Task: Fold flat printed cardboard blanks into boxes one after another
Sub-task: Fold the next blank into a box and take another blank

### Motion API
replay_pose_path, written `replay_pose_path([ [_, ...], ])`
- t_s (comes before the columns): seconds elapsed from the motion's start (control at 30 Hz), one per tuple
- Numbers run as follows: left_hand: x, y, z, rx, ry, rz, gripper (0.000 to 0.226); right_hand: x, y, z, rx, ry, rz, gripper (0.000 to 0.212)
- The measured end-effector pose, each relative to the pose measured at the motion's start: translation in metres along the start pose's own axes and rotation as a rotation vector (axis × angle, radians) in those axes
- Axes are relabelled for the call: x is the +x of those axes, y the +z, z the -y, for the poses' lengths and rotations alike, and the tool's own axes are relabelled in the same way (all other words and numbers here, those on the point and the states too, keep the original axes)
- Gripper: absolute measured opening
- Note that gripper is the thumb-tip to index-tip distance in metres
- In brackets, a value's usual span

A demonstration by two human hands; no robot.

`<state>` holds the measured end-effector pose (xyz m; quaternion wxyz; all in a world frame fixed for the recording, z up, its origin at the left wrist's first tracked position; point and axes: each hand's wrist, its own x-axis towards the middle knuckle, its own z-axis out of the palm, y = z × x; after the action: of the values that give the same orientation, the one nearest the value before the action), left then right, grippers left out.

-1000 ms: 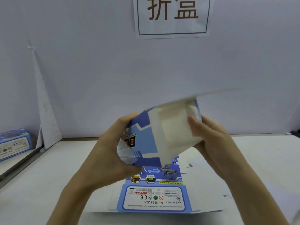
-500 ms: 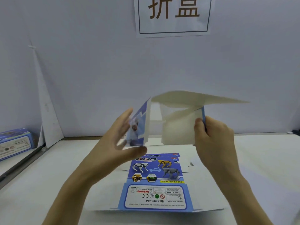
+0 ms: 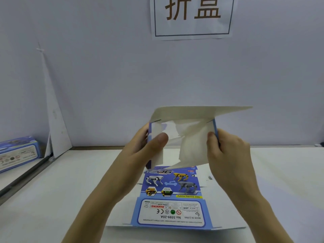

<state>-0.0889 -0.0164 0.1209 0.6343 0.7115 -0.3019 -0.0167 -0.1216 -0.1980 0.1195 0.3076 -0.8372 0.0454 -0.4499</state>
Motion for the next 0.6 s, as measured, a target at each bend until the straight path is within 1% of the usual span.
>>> replay_pose_path([
  [0.03,-0.001,-0.001,0.002,0.027,-0.013,-0.072,0.039,-0.002,0.002,0.002,0.002,-0.013,0.007,0.050],
  [0.07,-0.001,-0.001,0.004,0.118,-0.001,-0.171,0.024,-0.005,0.005,0.004,0.001,-0.033,0.014,0.049],
  [0.1,-0.001,-0.001,0.006,0.253,0.014,-0.281,0.016,-0.009,0.007,0.005,-0.003,-0.054,0.019,0.049],
  [0.17,-0.001,0.003,0.007,0.533,0.029,-0.483,0.031,-0.015,0.009,0.010,0.020,-0.102,0.000,0.047],
  [0.2,-0.002,0.004,0.003,0.595,0.058,-0.561,0.037,-0.017,0.008,0.013,0.070,-0.116,-0.012,0.041],
  [0.23,-0.003,0.006,0.001,0.630,0.103,-0.610,0.042,-0.017,0.007,0.013,0.136,-0.112,-0.022,0.029],
  [0.27,-0.003,0.006,-0.001,0.660,0.150,-0.635,0.045,-0.016,0.005,0.013,0.175,-0.087,-0.004,0.016],
  [0.3,-0.003,0.004,-0.002,0.692,0.203,-0.655,0.047,-0.014,0.003,0.013,0.172,-0.042,0.027,0.017],
  [0.33,-0.003,0.003,-0.002,0.726,0.238,-0.669,0.048,-0.013,0.001,0.010,0.140,-0.015,0.088,0.029],
  [0.37,-0.003,0.002,-0.002,0.754,0.247,-0.680,0.048,-0.012,0.000,0.006,0.115,0.005,0.157,0.037],
  [0.47,-0.005,0.005,0.002,0.813,0.230,-0.684,0.043,-0.014,-0.002,-0.001,0.114,0.087,0.312,0.036],
  [0.53,-0.007,0.009,0.002,0.822,0.272,-0.691,0.031,-0.015,-0.002,-0.004,0.170,0.094,0.358,0.040],
  [0.6,-0.007,0.009,0.000,0.788,0.327,-0.729,0.023,-0.014,-0.002,-0.005,0.263,0.133,0.416,0.038],
])
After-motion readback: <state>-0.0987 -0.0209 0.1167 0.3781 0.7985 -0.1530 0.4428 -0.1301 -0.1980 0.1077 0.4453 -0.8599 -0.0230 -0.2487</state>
